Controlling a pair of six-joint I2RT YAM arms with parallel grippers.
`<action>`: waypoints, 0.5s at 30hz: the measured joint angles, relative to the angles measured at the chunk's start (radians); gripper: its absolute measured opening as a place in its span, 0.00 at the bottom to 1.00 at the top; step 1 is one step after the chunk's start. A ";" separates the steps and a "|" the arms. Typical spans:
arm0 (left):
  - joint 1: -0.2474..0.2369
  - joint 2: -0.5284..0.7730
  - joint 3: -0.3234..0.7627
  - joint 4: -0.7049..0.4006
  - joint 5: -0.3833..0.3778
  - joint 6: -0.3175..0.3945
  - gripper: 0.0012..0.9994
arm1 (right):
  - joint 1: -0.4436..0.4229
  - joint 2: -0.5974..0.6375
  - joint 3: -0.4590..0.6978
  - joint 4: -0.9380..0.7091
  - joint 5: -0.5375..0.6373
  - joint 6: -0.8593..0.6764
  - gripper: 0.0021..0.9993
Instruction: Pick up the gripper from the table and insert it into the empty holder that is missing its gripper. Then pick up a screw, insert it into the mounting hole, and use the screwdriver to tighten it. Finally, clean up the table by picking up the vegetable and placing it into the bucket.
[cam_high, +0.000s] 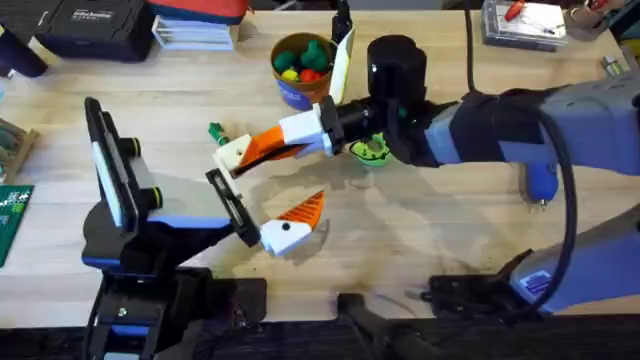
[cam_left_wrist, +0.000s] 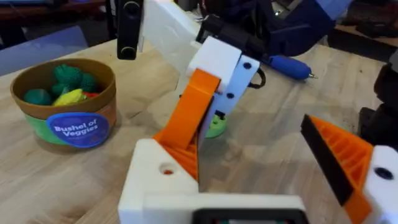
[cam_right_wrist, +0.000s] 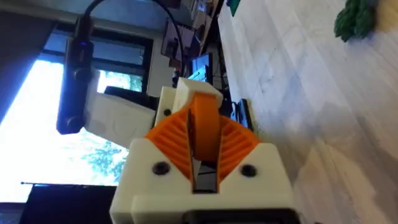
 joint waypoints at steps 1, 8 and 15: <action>-0.001 0.000 0.000 0.000 0.003 0.000 0.99 | -0.003 0.003 0.000 0.000 -0.011 0.000 0.16; -0.015 0.000 0.000 -0.003 0.047 0.007 0.99 | -0.014 0.004 0.000 -0.002 -0.086 0.000 0.24; -0.021 0.000 0.000 -0.006 0.078 0.012 0.99 | -0.020 0.016 0.000 -0.005 -0.123 0.000 0.42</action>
